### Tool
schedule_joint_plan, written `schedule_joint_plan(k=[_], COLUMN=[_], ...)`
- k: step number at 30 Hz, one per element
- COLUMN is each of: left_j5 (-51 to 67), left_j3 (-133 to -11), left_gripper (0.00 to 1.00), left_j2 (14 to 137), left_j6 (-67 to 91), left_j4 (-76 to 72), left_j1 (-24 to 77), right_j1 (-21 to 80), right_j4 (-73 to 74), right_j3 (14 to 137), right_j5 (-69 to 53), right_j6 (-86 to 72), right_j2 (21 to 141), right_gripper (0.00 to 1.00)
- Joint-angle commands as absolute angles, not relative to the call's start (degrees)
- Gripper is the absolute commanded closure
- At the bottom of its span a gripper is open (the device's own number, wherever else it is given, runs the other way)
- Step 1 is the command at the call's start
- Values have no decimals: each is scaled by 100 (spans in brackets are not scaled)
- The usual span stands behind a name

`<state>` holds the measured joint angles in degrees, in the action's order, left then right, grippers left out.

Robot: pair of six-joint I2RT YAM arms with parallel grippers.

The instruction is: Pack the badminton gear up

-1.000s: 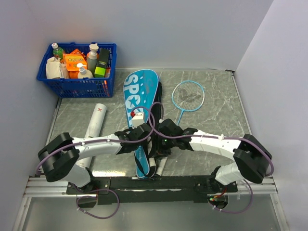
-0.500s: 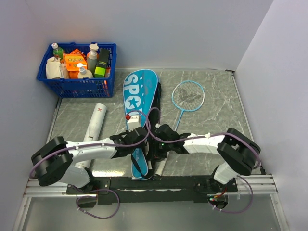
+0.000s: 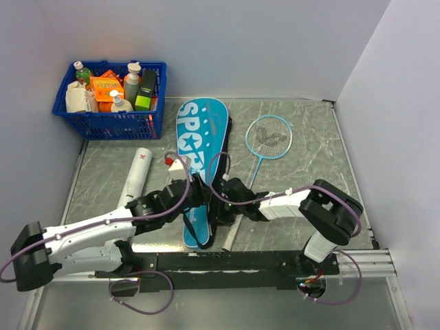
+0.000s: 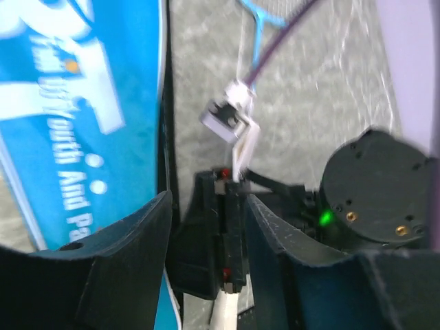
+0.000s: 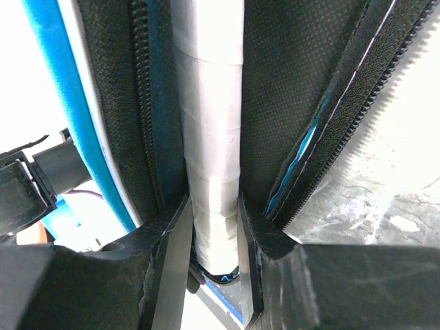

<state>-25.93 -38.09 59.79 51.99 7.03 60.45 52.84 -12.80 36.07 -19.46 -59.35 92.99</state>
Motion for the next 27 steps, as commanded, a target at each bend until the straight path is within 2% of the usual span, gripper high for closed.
schedule_joint_plan(k=[1,2,5,6,9,16,21,25,27], left_j5=[-3505,-3533,-3270,-3183,-2848,-2427,-2030,-1820,-1741], left_j3=[-3947,-3894,-3561,-3333,-2885,-2453,-2224,-2127,-2039], left_gripper=[48,48,57,70,87,96,96,99,99], left_j2=[5687,5669,5573,5546,5528,6397,7073,7365,7392], left_j6=[5518,5563,5730,5765,5845,5827,5836,5845,5888], left_j4=[1792,1889,1986,1952,1697,802,97,-246,-386], left_j1=[5951,5776,5267,5125,4677,4447,4456,4447,4447], right_j1=[5265,5265,5273,5265,5265,5273,5265,5273,5300], right_j4=[-1582,-1591,-1626,-1635,-1626,-1503,-1626,-1696,-1775], right_j3=[3612,3612,3604,3595,3586,3612,3630,3621,3621], right_j5=[-1705,-1714,-1731,-1740,-1758,-1714,-1810,-1828,-1872], right_j6=[-5959,-5959,-5942,-5941,-5906,-5801,-5801,-5801,-5809], right_j2=[9334,9334,9316,9316,9290,9220,9281,9272,9299], right_gripper=[99,99,99,99,98,98,95,86,75])
